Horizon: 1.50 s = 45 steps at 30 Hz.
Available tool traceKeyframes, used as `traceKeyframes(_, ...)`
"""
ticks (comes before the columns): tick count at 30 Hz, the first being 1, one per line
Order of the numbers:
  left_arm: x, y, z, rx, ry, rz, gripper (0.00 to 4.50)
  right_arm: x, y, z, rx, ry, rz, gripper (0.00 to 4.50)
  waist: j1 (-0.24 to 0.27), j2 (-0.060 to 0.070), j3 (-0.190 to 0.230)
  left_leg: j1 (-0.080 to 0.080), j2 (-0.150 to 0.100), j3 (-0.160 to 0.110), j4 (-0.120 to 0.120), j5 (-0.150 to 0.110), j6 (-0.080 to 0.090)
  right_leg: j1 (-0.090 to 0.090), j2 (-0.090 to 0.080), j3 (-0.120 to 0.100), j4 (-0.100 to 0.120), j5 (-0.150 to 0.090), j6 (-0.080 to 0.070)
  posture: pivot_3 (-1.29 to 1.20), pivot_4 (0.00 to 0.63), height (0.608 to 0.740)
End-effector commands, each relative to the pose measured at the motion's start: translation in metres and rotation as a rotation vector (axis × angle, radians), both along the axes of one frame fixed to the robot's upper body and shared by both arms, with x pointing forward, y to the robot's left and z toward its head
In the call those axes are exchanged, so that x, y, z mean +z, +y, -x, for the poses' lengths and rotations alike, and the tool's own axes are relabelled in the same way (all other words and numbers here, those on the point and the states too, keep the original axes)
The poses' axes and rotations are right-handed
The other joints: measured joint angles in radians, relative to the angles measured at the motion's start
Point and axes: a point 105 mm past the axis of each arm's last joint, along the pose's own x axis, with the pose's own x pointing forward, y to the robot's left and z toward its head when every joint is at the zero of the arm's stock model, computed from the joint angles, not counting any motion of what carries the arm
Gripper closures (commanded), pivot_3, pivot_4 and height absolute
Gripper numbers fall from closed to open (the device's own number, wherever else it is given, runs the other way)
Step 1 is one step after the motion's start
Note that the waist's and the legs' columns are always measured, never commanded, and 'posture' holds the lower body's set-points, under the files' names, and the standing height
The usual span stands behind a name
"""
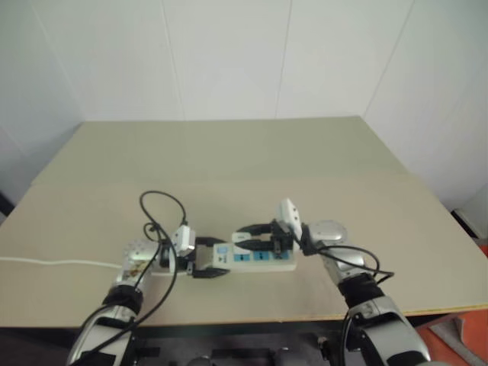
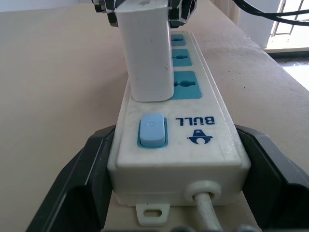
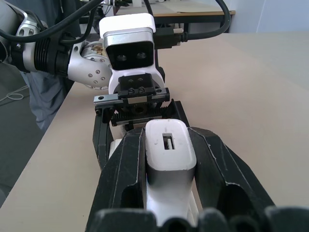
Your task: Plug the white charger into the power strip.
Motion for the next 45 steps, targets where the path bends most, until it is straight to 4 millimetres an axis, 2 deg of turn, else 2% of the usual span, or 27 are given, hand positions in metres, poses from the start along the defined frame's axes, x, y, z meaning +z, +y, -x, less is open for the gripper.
traceKeyframes(1,-0.012,0.0,0.004,-0.008,0.014,-0.063,1.22,-0.034,-0.002,0.007,0.01,0.088,0.095,3.35,0.0,0.0,0.0,0.0,0.0,0.0,0.0,0.0,0.0,0.0,0.0,0.0,0.0,0.0,0.0,0.0,0.15,0.74)
traceKeyframes(7,-0.012,-0.001,0.005,-0.013,0.015,-0.063,1.22,-0.053,-0.004,0.01,0.016,0.092,0.146,3.35,0.0,0.0,-0.001,0.001,0.0,0.0,0.0,0.0,0.0,0.001,0.0,0.0,0.0,0.0,0.0,0.0,0.15,0.74)
traceKeyframes(13,-0.013,-0.001,0.005,-0.01,0.016,-0.064,1.22,-0.066,0.0,0.011,0.044,0.076,0.206,3.35,-0.002,-0.001,-0.002,0.013,0.001,0.0,-0.006,0.0,0.0,0.014,0.0,-0.001,-0.008,-0.004,0.007,0.0,0.15,0.74)
traceKeyframes(22,-0.014,-0.001,0.007,-0.01,0.013,-0.066,1.22,-0.067,0.006,0.003,0.061,0.128,0.234,3.35,-0.014,0.004,-0.01,0.016,0.001,0.0,-0.008,0.0,0.0,0.015,0.001,0.0,-0.008,-0.004,0.006,0.0,0.15,0.74)
traceKeyframes(32,-0.016,0.001,0.01,-0.002,0.016,-0.067,1.22,-0.07,0.009,0.013,0.104,0.041,0.197,3.35,-0.023,0.004,-0.018,0.017,0.001,0.0,-0.01,0.0,0.0,0.015,0.001,0.0,-0.008,-0.005,0.006,0.0,0.15,0.74)
traceKeyframes(33,-0.017,0.0,0.01,-0.002,0.016,-0.067,1.22,-0.07,0.01,0.013,0.106,0.046,0.198,2.62,-0.023,0.004,-0.018,0.017,0.001,0.0,-0.01,0.0,0.0,0.015,0.001,0.0,-0.008,-0.005,0.006,0.0,0.15,0.74)
traceKeyframes(35,-0.017,0.0,0.01,-0.004,0.016,-0.068,1.22,-0.07,0.01,0.013,0.109,0.058,0.198,2.09,-0.022,0.003,-0.019,0.017,0.001,-0.001,-0.011,0.0,0.0,0.015,0.001,0.0,-0.008,-0.005,0.006,0.0,0.15,0.74)
traceKeyframes(41,-0.016,-0.003,0.009,-0.011,0.013,-0.069,1.22,-0.068,0.008,0.01,0.094,0.057,0.198,0.07,-0.022,-0.001,-0.021,0.017,0.001,-0.001,-0.011,0.0,0.0,0.015,0.001,0.0,-0.009,-0.005,0.006,0.0,0.15,0.74)
traceKeyframes(45,-0.016,-0.003,0.008,-0.014,0.013,-0.074,1.22,-0.067,0.005,0.009,0.087,0.057,0.195,0.01,-0.02,-0.001,-0.022,0.017,0.001,-0.001,-0.011,0.0,0.0,0.015,0.001,0.0,-0.009,-0.005,0.006,0.0,0.15,0.74)
